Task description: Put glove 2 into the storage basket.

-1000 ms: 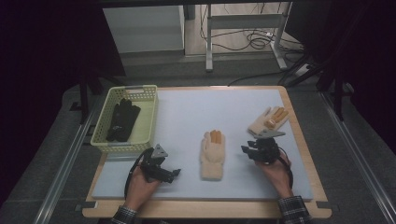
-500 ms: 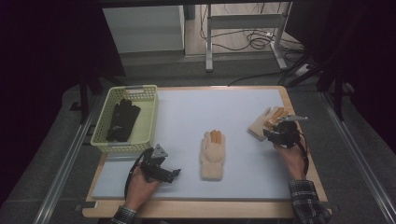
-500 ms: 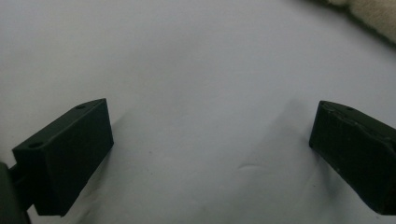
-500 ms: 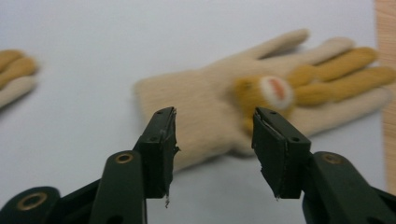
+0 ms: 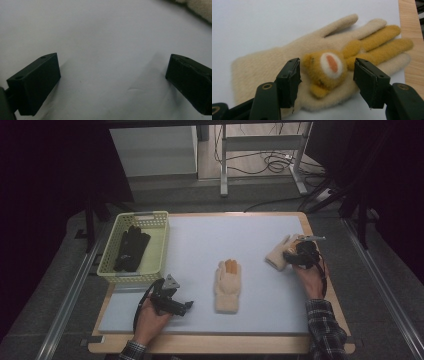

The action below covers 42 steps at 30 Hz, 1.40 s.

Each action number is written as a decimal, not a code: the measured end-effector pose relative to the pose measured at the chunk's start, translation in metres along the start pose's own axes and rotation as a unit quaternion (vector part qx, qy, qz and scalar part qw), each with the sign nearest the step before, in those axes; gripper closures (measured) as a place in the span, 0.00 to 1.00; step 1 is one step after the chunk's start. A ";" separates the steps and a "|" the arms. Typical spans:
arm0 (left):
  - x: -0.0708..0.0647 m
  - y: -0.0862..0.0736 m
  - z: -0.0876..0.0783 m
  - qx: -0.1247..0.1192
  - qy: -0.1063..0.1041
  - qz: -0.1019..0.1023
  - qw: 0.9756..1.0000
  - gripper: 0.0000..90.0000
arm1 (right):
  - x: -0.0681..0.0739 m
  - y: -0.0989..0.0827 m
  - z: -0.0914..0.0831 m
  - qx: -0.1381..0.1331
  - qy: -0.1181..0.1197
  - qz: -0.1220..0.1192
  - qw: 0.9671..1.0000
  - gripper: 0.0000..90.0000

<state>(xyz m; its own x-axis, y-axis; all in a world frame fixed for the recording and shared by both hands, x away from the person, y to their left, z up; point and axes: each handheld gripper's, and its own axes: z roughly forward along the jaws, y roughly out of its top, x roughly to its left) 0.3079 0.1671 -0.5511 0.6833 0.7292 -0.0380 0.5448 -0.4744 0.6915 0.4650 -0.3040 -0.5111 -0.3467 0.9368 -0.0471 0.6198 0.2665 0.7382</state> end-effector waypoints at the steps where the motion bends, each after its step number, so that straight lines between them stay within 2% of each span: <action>1: 0.000 0.000 0.000 0.000 0.000 0.000 1.000 0.00 | 0.000 0.000 0.002 0.000 -0.002 0.001 1.000 0.42; 8: 0.000 0.000 0.000 0.000 0.000 0.000 1.000 0.00 | -0.001 0.003 0.012 0.001 -0.008 -0.002 1.000 0.47; 11: 0.000 0.000 0.000 0.000 0.000 0.000 1.000 0.00 | 0.001 0.001 0.013 -0.002 -0.005 -0.007 1.000 0.60; 14: 0.000 0.000 0.000 0.000 0.000 0.000 1.000 0.00 | 0.002 0.000 0.011 -0.004 -0.005 -0.010 1.000 0.65; 17: 0.000 0.000 0.000 0.000 0.000 0.000 1.000 0.00 | 0.002 0.000 0.009 -0.002 -0.004 -0.015 1.000 0.66; 22: 0.000 0.000 0.000 0.000 0.000 0.000 1.000 0.00 | 0.001 -0.001 -0.003 -0.025 0.030 -0.009 0.999 0.67; 35: 0.000 0.000 0.000 0.000 0.000 0.000 1.000 0.00 | 0.017 0.000 -0.031 -0.044 0.068 -0.042 0.996 0.67; 40: 0.000 0.000 0.000 0.000 0.000 0.000 1.000 0.00 | 0.027 -0.001 -0.042 -0.052 0.090 -0.055 0.993 0.67; 42: 0.000 0.000 0.000 0.000 0.000 0.000 1.000 0.00 | 0.035 -0.001 -0.048 -0.055 0.109 -0.067 0.990 0.67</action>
<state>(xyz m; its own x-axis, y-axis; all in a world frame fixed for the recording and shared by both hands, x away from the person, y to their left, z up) 0.3078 0.1671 -0.5511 0.6834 0.7291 -0.0372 0.5446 -0.4751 0.6911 0.4179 -0.2826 -0.4813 -0.5720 0.8201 -0.0131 0.4807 0.3482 0.8048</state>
